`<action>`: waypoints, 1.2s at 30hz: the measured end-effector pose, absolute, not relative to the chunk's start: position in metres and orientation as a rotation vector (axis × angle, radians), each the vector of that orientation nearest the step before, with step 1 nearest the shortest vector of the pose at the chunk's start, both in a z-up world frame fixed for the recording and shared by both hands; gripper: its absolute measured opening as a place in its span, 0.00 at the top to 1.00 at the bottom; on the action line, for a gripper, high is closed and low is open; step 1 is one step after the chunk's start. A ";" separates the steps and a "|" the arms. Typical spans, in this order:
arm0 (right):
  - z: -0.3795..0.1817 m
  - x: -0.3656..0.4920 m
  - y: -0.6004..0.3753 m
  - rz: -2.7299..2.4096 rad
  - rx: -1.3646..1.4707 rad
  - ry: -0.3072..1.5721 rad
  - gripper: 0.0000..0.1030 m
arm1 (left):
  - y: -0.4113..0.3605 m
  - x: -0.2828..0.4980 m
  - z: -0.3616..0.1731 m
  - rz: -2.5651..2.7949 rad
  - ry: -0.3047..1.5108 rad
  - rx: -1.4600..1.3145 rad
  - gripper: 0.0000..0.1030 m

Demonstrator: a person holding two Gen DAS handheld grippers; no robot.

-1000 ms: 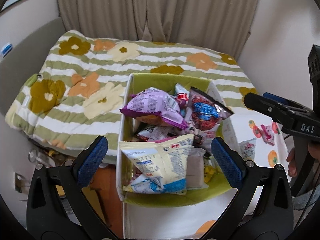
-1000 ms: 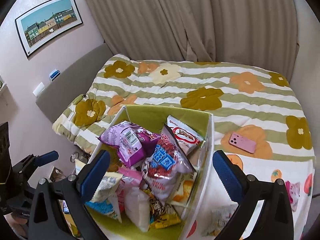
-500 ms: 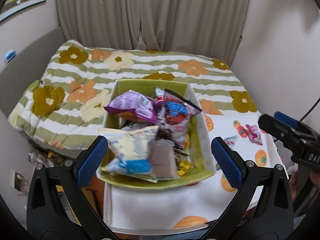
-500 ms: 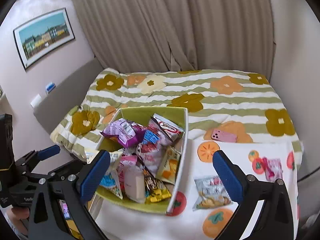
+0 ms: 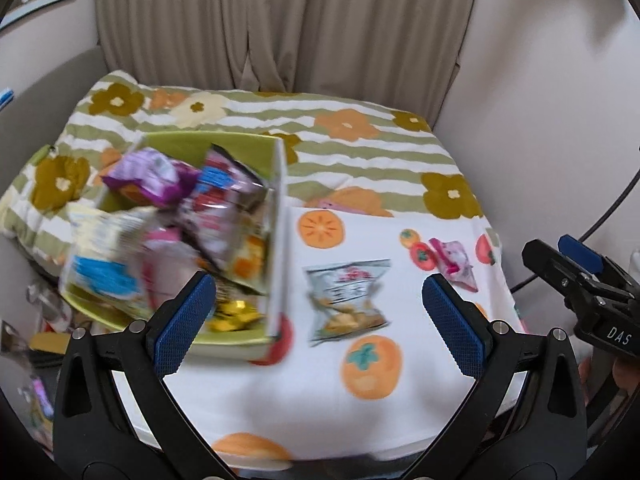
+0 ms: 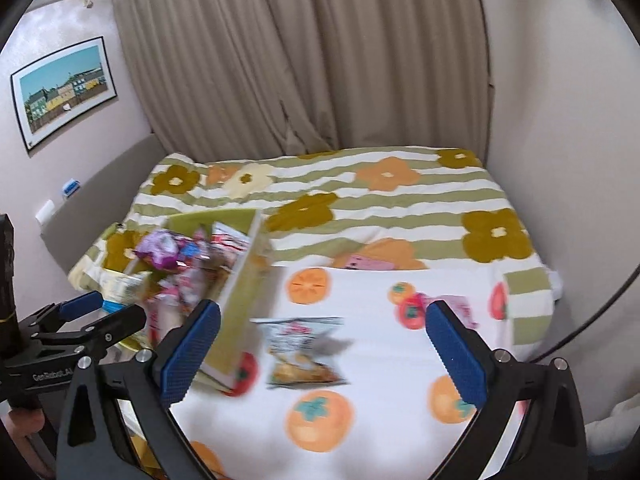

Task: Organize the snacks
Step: 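Grasp the grey-green corn chip bag with the left tool while the right tool grasps the pink-white Oishi bag, then carry both held bags over the box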

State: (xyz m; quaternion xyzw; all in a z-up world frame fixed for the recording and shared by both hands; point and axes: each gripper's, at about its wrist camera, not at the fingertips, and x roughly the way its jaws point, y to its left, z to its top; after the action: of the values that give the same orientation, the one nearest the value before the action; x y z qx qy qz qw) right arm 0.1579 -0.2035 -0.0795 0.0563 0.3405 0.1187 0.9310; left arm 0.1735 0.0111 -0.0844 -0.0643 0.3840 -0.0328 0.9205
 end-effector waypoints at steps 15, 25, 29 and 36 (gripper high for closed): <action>-0.187 0.209 -0.292 0.189 0.140 0.864 0.01 | -0.062 0.238 -0.229 0.079 0.908 -0.118 0.00; -0.244 0.247 -0.289 0.184 0.098 0.920 0.01 | -0.060 0.274 -0.284 0.153 0.980 -0.123 0.06; -0.259 0.263 -0.289 0.176 0.090 0.938 0.01 | -0.057 0.278 -0.297 0.140 1.021 -0.134 0.17; -0.277 0.282 -0.291 0.154 0.087 0.975 0.01 | -0.056 0.277 -0.302 0.101 1.022 -0.142 0.26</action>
State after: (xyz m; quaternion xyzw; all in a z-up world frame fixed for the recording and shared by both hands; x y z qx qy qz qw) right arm 0.2822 -0.2909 -0.2765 0.0416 0.4677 0.0741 0.8798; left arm 0.2773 -0.0556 -0.3023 -0.0679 0.4886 0.0481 0.8685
